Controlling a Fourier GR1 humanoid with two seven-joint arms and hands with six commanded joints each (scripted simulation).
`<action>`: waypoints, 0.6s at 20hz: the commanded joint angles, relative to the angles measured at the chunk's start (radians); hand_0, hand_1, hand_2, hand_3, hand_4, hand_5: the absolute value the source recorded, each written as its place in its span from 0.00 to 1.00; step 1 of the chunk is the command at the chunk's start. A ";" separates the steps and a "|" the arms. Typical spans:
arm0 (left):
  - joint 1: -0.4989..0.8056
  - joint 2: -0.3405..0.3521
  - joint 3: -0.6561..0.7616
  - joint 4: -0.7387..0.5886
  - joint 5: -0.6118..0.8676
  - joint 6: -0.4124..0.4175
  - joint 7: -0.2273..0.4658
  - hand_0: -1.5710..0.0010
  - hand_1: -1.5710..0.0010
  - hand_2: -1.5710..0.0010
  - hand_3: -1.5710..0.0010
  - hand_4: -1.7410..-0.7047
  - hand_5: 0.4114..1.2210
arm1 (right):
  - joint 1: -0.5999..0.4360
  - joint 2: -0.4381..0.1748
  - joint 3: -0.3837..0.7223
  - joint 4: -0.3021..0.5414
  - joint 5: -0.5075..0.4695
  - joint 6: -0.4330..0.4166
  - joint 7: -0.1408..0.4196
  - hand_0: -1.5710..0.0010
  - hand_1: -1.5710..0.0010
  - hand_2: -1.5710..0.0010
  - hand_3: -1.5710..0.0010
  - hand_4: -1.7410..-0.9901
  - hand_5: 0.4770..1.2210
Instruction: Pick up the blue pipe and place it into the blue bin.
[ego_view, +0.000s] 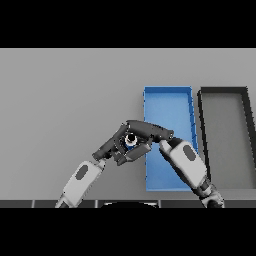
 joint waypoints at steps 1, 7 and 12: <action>-0.004 -0.001 0.005 0.002 0.003 -0.005 -0.010 0.00 0.00 0.00 0.04 0.04 1.00 | 0.001 -0.007 0.000 -0.001 -0.003 0.008 -0.013 0.14 0.14 0.14 0.24 0.15 0.51; -0.009 -0.012 0.019 -0.011 -0.008 -0.025 0.011 0.00 0.00 0.00 0.09 0.01 1.00 | 0.017 -0.023 0.020 -0.016 0.035 -0.006 -0.105 0.04 0.04 0.04 0.07 0.04 0.87; 0.001 0.003 0.022 -0.019 -0.053 0.006 -0.043 0.00 0.00 0.00 0.07 0.02 1.00 | 0.029 0.004 0.012 -0.026 0.050 -0.040 -0.092 0.01 0.01 0.01 0.02 0.01 0.96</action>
